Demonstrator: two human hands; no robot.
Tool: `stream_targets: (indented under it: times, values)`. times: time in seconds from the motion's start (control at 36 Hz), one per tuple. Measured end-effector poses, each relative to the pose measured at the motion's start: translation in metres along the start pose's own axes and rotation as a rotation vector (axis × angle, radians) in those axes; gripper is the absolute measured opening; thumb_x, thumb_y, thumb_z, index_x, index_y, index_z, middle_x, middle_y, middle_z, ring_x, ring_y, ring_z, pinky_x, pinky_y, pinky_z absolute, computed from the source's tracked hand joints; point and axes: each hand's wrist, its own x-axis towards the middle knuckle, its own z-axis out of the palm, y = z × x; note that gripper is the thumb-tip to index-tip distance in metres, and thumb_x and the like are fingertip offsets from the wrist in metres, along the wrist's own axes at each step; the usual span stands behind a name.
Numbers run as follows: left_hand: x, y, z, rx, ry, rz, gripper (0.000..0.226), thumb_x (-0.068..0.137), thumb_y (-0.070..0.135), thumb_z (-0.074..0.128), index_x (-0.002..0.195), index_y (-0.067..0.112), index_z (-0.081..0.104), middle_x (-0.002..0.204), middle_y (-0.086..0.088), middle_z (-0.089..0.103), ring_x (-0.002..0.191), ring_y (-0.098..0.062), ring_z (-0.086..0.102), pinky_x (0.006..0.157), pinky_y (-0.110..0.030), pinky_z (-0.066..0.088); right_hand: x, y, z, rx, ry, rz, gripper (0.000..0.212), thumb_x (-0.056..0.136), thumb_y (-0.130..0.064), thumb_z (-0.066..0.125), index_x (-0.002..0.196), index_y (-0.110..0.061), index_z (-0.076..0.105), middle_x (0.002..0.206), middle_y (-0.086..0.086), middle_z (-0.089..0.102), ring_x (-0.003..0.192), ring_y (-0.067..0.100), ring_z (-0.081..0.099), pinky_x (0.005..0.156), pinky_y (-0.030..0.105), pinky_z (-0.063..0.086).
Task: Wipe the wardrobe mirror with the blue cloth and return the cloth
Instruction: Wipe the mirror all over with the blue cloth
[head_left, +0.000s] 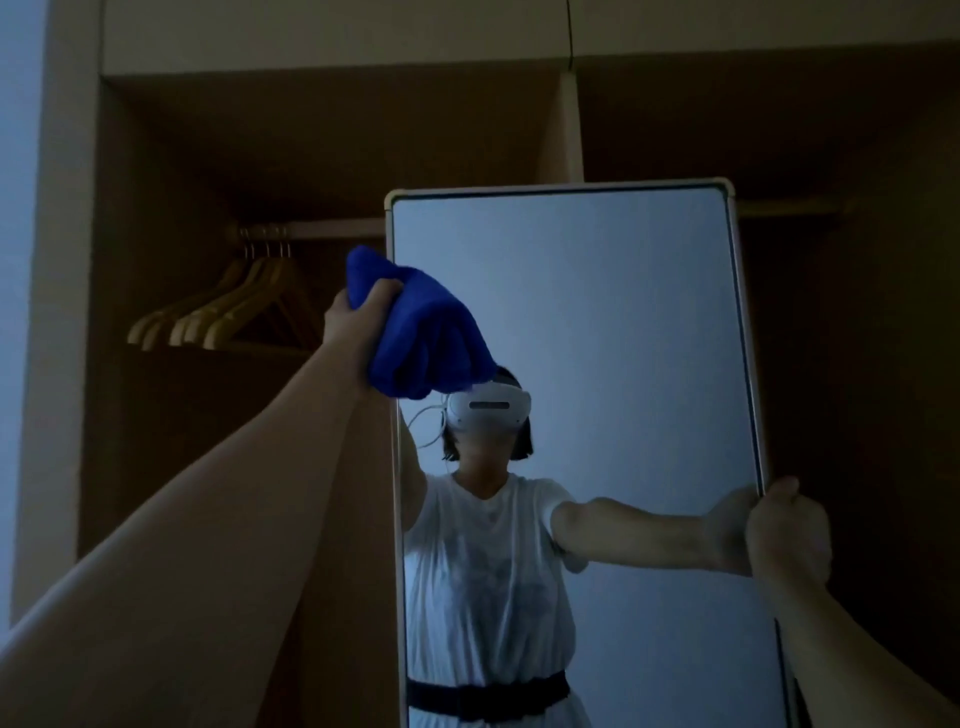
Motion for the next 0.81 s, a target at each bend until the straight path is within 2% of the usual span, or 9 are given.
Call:
stream_targets:
  times: [0.22, 0.36, 0.42, 0.47, 0.56, 0.61, 0.67, 0.72, 0.81]
  values:
    - [-0.041, -0.042, -0.019, 0.02, -0.054, -0.107, 0.039, 0.085, 0.036, 0.062, 0.117, 0.027, 0.043, 0.106, -0.004, 0.058, 0.1, -0.027, 0.06, 0.092, -0.047, 0.049, -0.009, -0.018, -0.017, -0.176, -0.008, 0.007, 0.05, 0.101, -0.031, 0.028, 0.122, 0.009, 0.049, 0.12, 0.032, 0.053, 0.11, 0.044, 0.052, 0.088, 0.047, 0.04]
    - [-0.064, -0.039, -0.025, -0.029, 0.088, 0.036, 0.041, 0.079, 0.027, 0.064, 0.113, 0.037, 0.043, 0.101, 0.009, 0.055, 0.095, -0.02, 0.057, 0.084, -0.042, 0.049, -0.042, -0.057, -0.022, -0.174, 0.225, -0.437, 0.038, 0.09, -0.02, 0.052, 0.124, -0.005, 0.05, 0.125, 0.023, 0.051, 0.116, 0.041, 0.044, 0.092, 0.048, 0.036]
    - [-0.071, -0.032, -0.027, -0.048, 0.13, 0.141, 0.044, 0.076, 0.023, 0.064, 0.112, 0.038, 0.042, 0.099, 0.015, 0.053, 0.091, -0.015, 0.057, 0.075, -0.035, 0.047, -0.062, -0.081, -0.021, -0.08, 0.177, -0.646, 0.028, 0.088, -0.017, 0.054, 0.113, -0.006, 0.059, 0.114, 0.02, 0.058, 0.107, 0.038, 0.051, 0.082, 0.04, 0.038]
    - [-0.077, -0.021, -0.027, -0.024, 0.132, 0.246, 0.047, 0.075, 0.023, 0.063, 0.114, 0.038, 0.042, 0.099, 0.019, 0.052, 0.089, -0.012, 0.056, 0.068, -0.029, 0.045, -0.086, -0.11, -0.015, 0.118, -0.06, -0.694, 0.021, 0.093, -0.019, 0.051, 0.103, -0.006, 0.063, 0.1, 0.014, 0.063, 0.096, 0.031, 0.058, 0.073, 0.031, 0.038]
    - [-0.083, -0.002, -0.023, -0.02, 0.016, 0.301, 0.049, 0.076, 0.024, 0.064, 0.115, 0.04, 0.038, 0.104, 0.017, 0.05, 0.09, -0.013, 0.056, 0.064, -0.028, 0.044, -0.131, -0.155, -0.018, 0.752, -0.712, -0.359, 0.035, 0.098, -0.027, 0.046, 0.118, 0.0, 0.055, 0.098, 0.004, 0.061, 0.097, 0.023, 0.057, 0.076, 0.028, 0.045]
    - [-0.088, 0.011, -0.017, 0.023, -0.145, 0.25, 0.052, 0.079, 0.025, 0.064, 0.119, 0.038, 0.034, 0.111, 0.009, 0.048, 0.092, -0.018, 0.056, 0.063, -0.029, 0.044, -0.148, -0.176, -0.026, 0.735, -1.04, -0.309, 0.057, 0.091, -0.049, 0.046, 0.137, -0.016, 0.041, 0.11, -0.004, 0.055, 0.1, 0.016, 0.056, 0.077, 0.026, 0.047]
    - [-0.096, 0.019, -0.006, 0.05, -0.277, 0.142, 0.052, 0.081, 0.027, 0.062, 0.122, 0.034, 0.032, 0.118, -0.001, 0.046, 0.096, -0.024, 0.057, 0.066, -0.034, 0.048, -0.161, -0.189, -0.029, 0.656, -1.302, -0.327, 0.066, 0.08, -0.06, 0.047, 0.136, -0.026, 0.039, 0.118, 0.001, 0.058, 0.1, 0.021, 0.061, 0.075, 0.031, 0.053]
    - [-0.103, 0.023, 0.002, -0.052, -0.343, -0.01, 0.046, 0.083, 0.03, 0.057, 0.125, 0.027, 0.037, 0.116, -0.009, 0.053, 0.098, -0.029, 0.058, 0.069, -0.04, 0.051, -0.171, -0.197, -0.031, 0.67, -1.452, -0.271, 0.063, 0.08, -0.048, 0.058, 0.134, -0.02, 0.044, 0.12, 0.011, 0.061, 0.097, 0.027, 0.066, 0.069, 0.035, 0.057]
    - [-0.104, 0.027, 0.001, -0.254, -0.455, -0.137, 0.033, 0.082, 0.029, 0.053, 0.111, 0.016, 0.057, 0.091, -0.006, 0.072, 0.089, -0.024, 0.067, 0.062, -0.035, 0.055, -0.174, -0.199, -0.025, 0.688, -1.427, -0.262, 0.051, 0.086, -0.015, 0.061, 0.135, -0.019, 0.045, 0.12, 0.016, 0.061, 0.098, 0.03, 0.065, 0.072, 0.039, 0.057]
